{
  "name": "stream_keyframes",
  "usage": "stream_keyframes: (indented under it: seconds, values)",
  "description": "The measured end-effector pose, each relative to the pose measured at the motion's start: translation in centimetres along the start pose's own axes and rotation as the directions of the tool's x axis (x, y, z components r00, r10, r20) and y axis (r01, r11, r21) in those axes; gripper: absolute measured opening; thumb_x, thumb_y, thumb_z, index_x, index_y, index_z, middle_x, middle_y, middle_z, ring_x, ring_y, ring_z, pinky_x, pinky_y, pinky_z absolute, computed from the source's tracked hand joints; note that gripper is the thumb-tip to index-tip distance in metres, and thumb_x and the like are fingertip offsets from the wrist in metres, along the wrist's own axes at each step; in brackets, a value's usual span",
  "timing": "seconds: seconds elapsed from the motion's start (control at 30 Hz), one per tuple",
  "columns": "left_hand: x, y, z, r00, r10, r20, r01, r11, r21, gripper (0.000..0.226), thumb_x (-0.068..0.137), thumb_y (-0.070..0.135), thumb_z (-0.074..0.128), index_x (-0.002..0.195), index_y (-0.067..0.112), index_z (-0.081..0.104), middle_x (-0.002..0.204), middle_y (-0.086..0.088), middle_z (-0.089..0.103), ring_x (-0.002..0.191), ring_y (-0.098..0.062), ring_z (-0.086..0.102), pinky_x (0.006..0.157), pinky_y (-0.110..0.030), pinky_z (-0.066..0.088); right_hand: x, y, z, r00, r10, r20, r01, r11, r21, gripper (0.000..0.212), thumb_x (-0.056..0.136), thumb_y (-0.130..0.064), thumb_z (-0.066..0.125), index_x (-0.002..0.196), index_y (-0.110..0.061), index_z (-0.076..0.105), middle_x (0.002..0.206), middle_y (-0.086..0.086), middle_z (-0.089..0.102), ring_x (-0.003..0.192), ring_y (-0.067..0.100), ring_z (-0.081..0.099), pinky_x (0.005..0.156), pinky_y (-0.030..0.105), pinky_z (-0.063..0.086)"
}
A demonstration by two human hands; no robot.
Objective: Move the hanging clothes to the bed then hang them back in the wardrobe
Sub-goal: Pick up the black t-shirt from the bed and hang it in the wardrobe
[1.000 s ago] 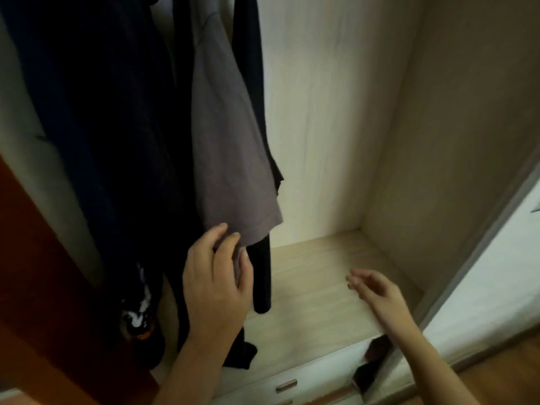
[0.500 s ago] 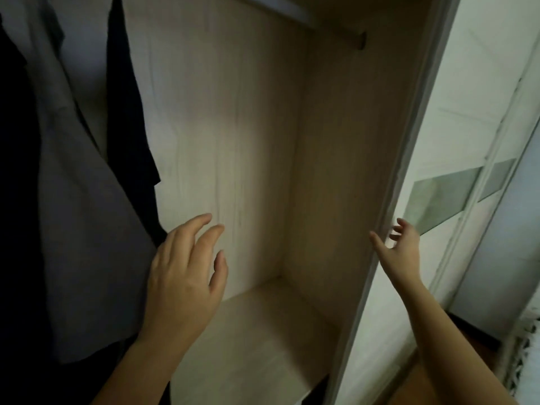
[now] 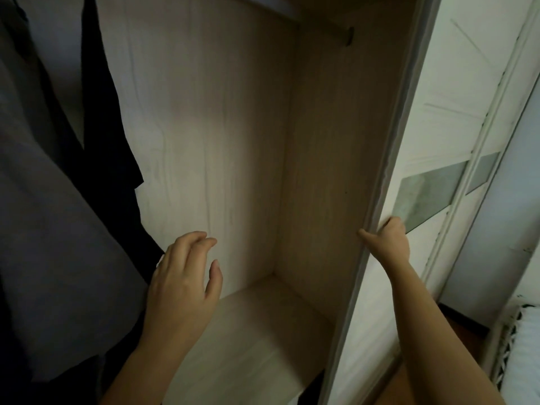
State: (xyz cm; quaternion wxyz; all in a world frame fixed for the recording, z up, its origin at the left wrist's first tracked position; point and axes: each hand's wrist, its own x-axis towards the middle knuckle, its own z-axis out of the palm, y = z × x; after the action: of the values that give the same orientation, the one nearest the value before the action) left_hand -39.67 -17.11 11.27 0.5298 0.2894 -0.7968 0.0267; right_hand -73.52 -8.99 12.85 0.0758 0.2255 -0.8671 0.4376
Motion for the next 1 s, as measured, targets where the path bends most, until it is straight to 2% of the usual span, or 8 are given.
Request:
stream_keyframes:
  seconds: [0.1,0.27,0.43,0.53,0.67,0.8,0.9,1.0]
  values:
    - [-0.7,0.2,-0.8,1.000,-0.019,0.011,0.019,1.000,-0.010,0.033,0.083,0.026,0.038,0.107,0.009,0.053,0.111,-0.012,0.058,0.100,-0.016,0.048,0.076,-0.042,0.051,-1.9,-0.6,0.2,0.999,-0.036,-0.001,0.036,0.999,-0.029,0.050,0.073,-0.033,0.071,0.099,-0.002,0.042,0.102,0.018,0.049,0.091,0.038,0.055,0.069,0.041,0.043]
    - [-2.2,0.4,-3.9,1.000,-0.017,0.015,0.017,1.000,0.026,0.032,0.084,0.023,0.040,0.107,0.008,0.057,0.111,-0.012,0.059,0.100,-0.015,0.047,0.075,-0.038,0.050,-6.5,-2.7,0.4,0.996,-0.088,0.011,0.089,0.995,-0.052,0.055,0.074,-0.034,0.071,0.105,0.001,0.042,0.110,0.022,0.049,0.095,0.040,0.055,0.075,0.044,0.045]
    - [-4.3,0.7,-9.3,0.999,-0.028,0.025,0.026,0.997,0.072,0.028,0.084,0.022,0.044,0.106,0.012,0.058,0.111,-0.006,0.059,0.100,-0.013,0.049,0.079,-0.028,0.044,-12.5,-5.4,0.6,0.991,-0.134,0.001,0.134,0.991,-0.029,0.053,0.074,-0.035,0.071,0.102,0.001,0.043,0.104,0.022,0.052,0.090,0.041,0.056,0.073,0.047,0.046]
    - [-5.9,0.8,-12.9,0.999,0.030,0.014,-0.032,0.990,0.139,0.025,0.084,0.018,0.046,0.106,0.013,0.057,0.110,-0.008,0.061,0.104,-0.017,0.050,0.083,-0.032,0.045,-16.4,-7.1,0.8,0.987,-0.163,-0.004,0.162,0.987,-0.019,0.053,0.074,-0.036,0.070,0.103,0.001,0.043,0.105,0.021,0.052,0.090,0.040,0.056,0.068,0.042,0.042]
    - [-8.3,0.2,-17.5,0.995,0.060,-0.086,-0.040,0.975,0.217,0.023,0.084,0.013,0.050,0.106,0.014,0.054,0.113,-0.012,0.063,0.117,-0.022,0.045,0.092,-0.033,0.037,-21.5,-9.4,1.2,0.979,-0.206,-0.001,0.206,0.979,-0.010,0.055,0.075,-0.037,0.069,0.105,0.000,0.042,0.106,0.020,0.051,0.090,0.040,0.056,0.066,0.039,0.039]
    - [-10.4,-0.4,-21.2,0.978,0.107,-0.178,-0.048,0.951,0.306,0.029,0.083,0.008,0.056,0.110,0.015,0.053,0.119,-0.011,0.061,0.122,-0.023,0.042,0.096,-0.038,0.034,-26.6,-11.1,1.6,0.962,-0.274,0.013,0.274,0.962,0.025,0.059,0.074,-0.040,0.070,0.107,0.000,0.042,0.103,0.019,0.052,0.087,0.039,0.057,0.064,0.040,0.041]
    - [-11.6,-1.3,-23.1,0.959,0.121,-0.257,-0.027,0.939,0.342,0.033,0.085,0.010,0.053,0.117,0.016,0.050,0.129,-0.006,0.047,0.125,-0.025,0.039,0.098,-0.040,0.034,-30.1,-12.2,1.8,0.940,-0.340,0.015,0.339,0.940,0.033,0.064,0.073,-0.044,0.070,0.109,0.001,0.042,0.105,0.019,0.053,0.088,0.040,0.056,0.063,0.037,0.036]
    - [-12.9,-2.8,-24.7,0.939,0.090,-0.331,0.050,0.918,0.393,0.042,0.084,0.012,0.055,0.125,0.013,0.044,0.135,-0.011,0.037,0.128,-0.031,0.034,0.105,-0.039,0.030,-33.4,-13.4,1.8,0.917,-0.397,0.039,0.395,0.918,0.036,0.066,0.073,-0.047,0.068,0.109,0.001,0.042,0.106,0.018,0.054,0.090,0.040,0.057,0.064,0.036,0.033]
